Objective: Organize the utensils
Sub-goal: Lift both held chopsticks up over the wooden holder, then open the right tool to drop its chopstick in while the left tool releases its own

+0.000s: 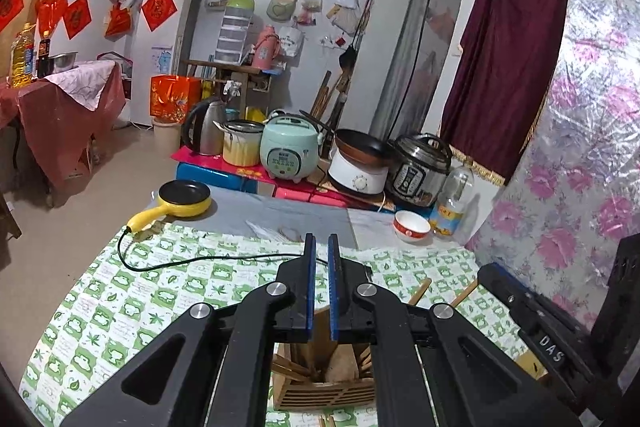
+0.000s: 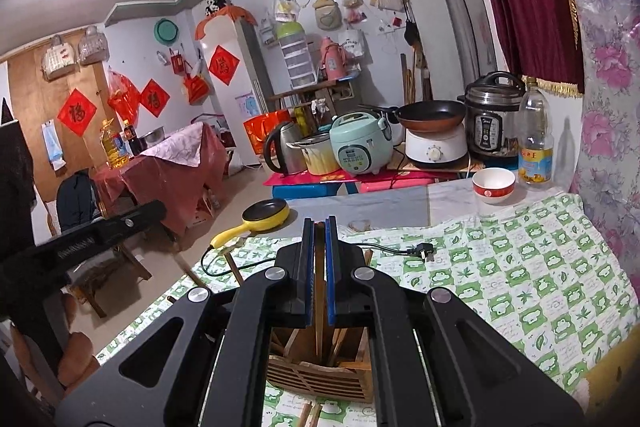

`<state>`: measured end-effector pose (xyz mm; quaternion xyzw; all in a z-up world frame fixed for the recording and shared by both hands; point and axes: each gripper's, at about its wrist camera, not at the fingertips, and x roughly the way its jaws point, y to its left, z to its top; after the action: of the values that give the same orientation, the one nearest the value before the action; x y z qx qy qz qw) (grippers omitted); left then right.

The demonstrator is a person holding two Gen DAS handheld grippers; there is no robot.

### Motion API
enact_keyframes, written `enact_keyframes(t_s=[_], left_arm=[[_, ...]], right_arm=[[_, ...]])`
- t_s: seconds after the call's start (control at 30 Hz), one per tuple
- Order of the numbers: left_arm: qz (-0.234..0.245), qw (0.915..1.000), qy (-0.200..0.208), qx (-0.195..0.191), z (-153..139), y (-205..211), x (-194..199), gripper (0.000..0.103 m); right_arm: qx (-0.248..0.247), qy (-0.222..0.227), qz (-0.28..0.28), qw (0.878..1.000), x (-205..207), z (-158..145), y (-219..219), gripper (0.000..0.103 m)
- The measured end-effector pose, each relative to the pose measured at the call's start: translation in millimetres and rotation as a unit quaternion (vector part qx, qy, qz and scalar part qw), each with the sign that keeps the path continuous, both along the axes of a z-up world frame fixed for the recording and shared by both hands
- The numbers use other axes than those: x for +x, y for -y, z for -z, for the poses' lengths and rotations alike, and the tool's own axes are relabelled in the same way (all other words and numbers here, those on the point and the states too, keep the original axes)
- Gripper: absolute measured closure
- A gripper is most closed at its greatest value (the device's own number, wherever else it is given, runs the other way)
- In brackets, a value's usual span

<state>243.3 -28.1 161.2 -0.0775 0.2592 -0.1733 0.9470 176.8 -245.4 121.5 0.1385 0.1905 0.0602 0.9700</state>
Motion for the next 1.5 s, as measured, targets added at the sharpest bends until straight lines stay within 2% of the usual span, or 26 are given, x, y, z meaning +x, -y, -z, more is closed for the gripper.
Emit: enact_keyframes(t_s=[0.17,0.23,0.27,0.3,0.33,0.37,0.5,0.53,0.57,0.73,0.8,0.9,1.07,1.23,1.3,1.4,1.5], left_arm=[[0.015,0.9997,-0.012,0.013,9.9,13.8,3.5,0.097],[0.021,0.9994,-0.021,0.020,13.7,18.9,5.1,0.096],[0.026,0.9992,-0.026,0.017,15.6,20.0,5.6,0.088],[0.025,0.9992,-0.028,0.014,16.6,19.8,5.5,0.076],[0.018,0.9995,-0.026,0.010,16.7,17.4,4.4,0.045],[0.009,0.9997,-0.021,0.006,16.1,14.8,3.0,0.027],[-0.011,0.9999,-0.004,-0.004,8.5,3.2,-3.5,0.016],[-0.015,0.9999,-0.003,-0.007,6.7,1.0,-3.7,0.008],[-0.024,0.9996,0.002,-0.013,5.4,-2.7,-5.2,0.006],[-0.040,0.9992,0.006,-0.006,0.8,-7.6,-5.8,0.006],[-0.046,0.9989,0.004,0.004,0.4,-7.1,-5.6,0.006],[-0.056,0.9982,0.005,0.021,0.5,-4.5,-7.5,0.006],[-0.072,0.9956,0.017,0.059,-0.2,0.2,-22.6,0.006],[-0.073,0.9937,0.028,0.080,4.2,5.7,-42.3,0.006],[-0.062,0.9929,0.035,0.095,16.9,5.9,-55.2,0.006],[-0.064,0.9907,0.040,0.114,56.5,-0.6,-74.8,0.006],[-0.052,0.9898,-0.009,0.132,105.2,-9.0,-78.4,0.006]], right_arm=[[0.000,-0.006,-0.001,1.000,1.8,1.9,0.1,0.097],[-0.004,-0.025,-0.001,1.000,6.3,7.3,0.0,0.091],[-0.004,-0.037,-0.002,0.999,9.3,10.7,0.3,0.087],[-0.002,-0.041,-0.002,0.999,11.2,13.1,1.9,0.075],[0.002,-0.042,0.002,0.999,11.8,14.7,3.7,0.068],[0.003,-0.040,0.008,0.999,11.0,15.2,6.1,0.062],[0.011,-0.030,0.017,0.999,5.1,10.9,13.6,0.061],[0.013,-0.027,0.019,0.999,4.2,9.5,16.6,0.059],[0.014,-0.024,0.022,0.999,2.1,8.6,17.8,0.055],[0.012,-0.013,0.032,0.999,-3.0,4.5,21.0,0.039],[0.012,-0.007,0.037,0.999,-5.9,2.4,19.8,0.028],[0.009,0.004,0.046,0.999,-13.2,-1.8,17.5,0.020],[0.022,0.016,0.055,0.998,-33.3,-8.9,22.3,0.011],[0.036,0.025,0.057,0.997,-56.9,-15.1,27.6,0.009],[0.034,0.027,0.057,0.997,-64.0,-17.1,27.0,0.007],[0.025,0.025,0.060,0.998,-74.1,-14.9,23.1,0.006],[0.013,0.009,0.059,0.998,-79.2,-2.5,18.7,0.006]])
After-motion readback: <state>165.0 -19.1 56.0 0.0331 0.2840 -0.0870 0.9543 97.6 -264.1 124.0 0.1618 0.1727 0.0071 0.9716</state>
